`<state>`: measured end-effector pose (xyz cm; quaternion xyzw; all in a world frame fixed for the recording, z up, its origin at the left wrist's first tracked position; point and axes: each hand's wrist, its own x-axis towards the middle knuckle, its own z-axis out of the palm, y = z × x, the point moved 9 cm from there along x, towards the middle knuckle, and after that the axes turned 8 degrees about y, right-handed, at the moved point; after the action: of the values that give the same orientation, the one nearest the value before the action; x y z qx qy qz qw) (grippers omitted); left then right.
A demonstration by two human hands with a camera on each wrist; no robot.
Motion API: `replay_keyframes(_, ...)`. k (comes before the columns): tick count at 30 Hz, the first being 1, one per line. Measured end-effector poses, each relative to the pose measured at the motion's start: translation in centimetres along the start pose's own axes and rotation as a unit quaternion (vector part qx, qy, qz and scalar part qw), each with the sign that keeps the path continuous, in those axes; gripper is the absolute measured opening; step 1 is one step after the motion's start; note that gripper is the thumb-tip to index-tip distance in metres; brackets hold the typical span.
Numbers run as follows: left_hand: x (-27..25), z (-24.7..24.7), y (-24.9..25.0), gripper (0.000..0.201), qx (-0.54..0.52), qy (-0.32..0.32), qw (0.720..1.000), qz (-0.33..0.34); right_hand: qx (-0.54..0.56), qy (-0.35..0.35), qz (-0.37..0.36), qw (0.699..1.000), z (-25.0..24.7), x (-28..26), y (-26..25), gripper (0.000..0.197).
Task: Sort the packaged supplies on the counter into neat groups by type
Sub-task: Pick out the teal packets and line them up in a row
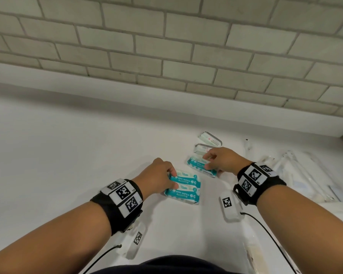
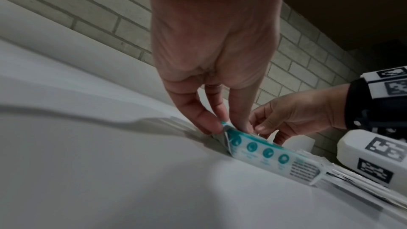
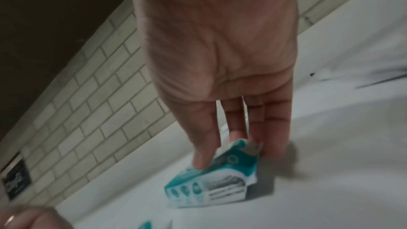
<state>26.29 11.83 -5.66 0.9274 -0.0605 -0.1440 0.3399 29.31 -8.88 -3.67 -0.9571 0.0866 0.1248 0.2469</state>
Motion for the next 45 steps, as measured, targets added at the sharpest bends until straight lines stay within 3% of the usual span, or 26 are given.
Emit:
replay_keyframes(3,0.1,0.0,0.0,0.028,-0.003,-0.001,1.0,-0.005,-0.034,0.025,-0.044,0.998,0.4,0.3,-1.9,0.031)
replay_keyframes(7,0.1,-0.3,0.5,0.036,0.045,0.003,0.999,0.019,-0.029,-0.017,-0.08,0.996,2.4,1.0,-3.9,0.024)
replay_keyframes(10,-0.1,-0.5,1.4,0.058,0.09,0.005,0.993,0.07,-0.058,0.111,-0.095,0.988,-1.1,2.2,-3.8,0.011)
replay_keyframes(12,-0.2,0.1,2.5,0.07,0.144,-0.025,0.981,0.127,-0.122,0.149,-0.096,0.976,-2.7,2.8,-3.0,0.012)
replay_keyframes(14,-0.4,1.0,3.3,0.07,0.193,-0.071,0.965,0.164,-0.216,0.115,-0.105,0.964,-1.9,3.2,-2.1,0.027)
replay_keyframes(16,-0.3,1.5,3.3,0.067,0.208,-0.1,0.959,0.164,-0.241,0.1,-0.112,0.959,-1.2,3.2,-1.6,0.033)
replay_keyframes(19,0.0,1.8,3.0,0.068,0.202,-0.108,0.962,0.148,-0.18,0.046,-0.101,0.977,-0.5,3.1,-1.0,0.029)
replay_keyframes(22,-0.1,1.9,3.1,0.069,0.205,-0.111,0.961,0.149,0.003,-0.059,-0.036,0.998,-0.1,2.9,-0.5,0.018)
replay_keyframes(24,-0.2,1.8,3.3,0.067,0.211,-0.111,0.959,0.155,0.057,-0.046,0.003,0.997,-0.8,3.1,0.0,0.013)
replay_keyframes(27,-0.2,1.8,3.4,0.067,0.222,-0.113,0.955,0.16,-0.013,0.005,0.023,1.0,-1.8,3.8,0.9,0.019)
replay_keyframes(30,-0.2,1.8,3.3,0.068,0.225,-0.115,0.955,0.159,0.008,-0.008,0.029,1.0,-1.1,3.9,1.0,0.017)
replay_keyframes(36,0.0,1.7,3.4,0.071,0.23,-0.108,0.954,0.158,-0.034,0.013,-0.052,0.998,-0.1,4.5,-2.2,0.03)
replay_keyframes(39,0.1,1.5,3.5,0.071,0.227,-0.104,0.956,0.156,-0.041,-0.027,-0.083,0.995,1.6,4.8,-3.7,0.03)
replay_keyframes(41,0.1,1.3,3.7,0.069,0.22,-0.099,0.957,0.163,-0.048,0.006,-0.077,0.996,0.6,5.4,-3.5,0.027)
replay_keyframes(44,0.3,0.8,4.6,0.065,0.197,-0.08,0.96,0.185,-0.062,0.147,-0.05,0.986,-3.5,6.9,-1.7,0.024)
replay_keyframes(45,0.5,0.7,4.9,0.066,0.193,-0.076,0.96,0.19,-0.074,0.164,-0.041,0.983,-4.3,7.2,-1.0,0.027)
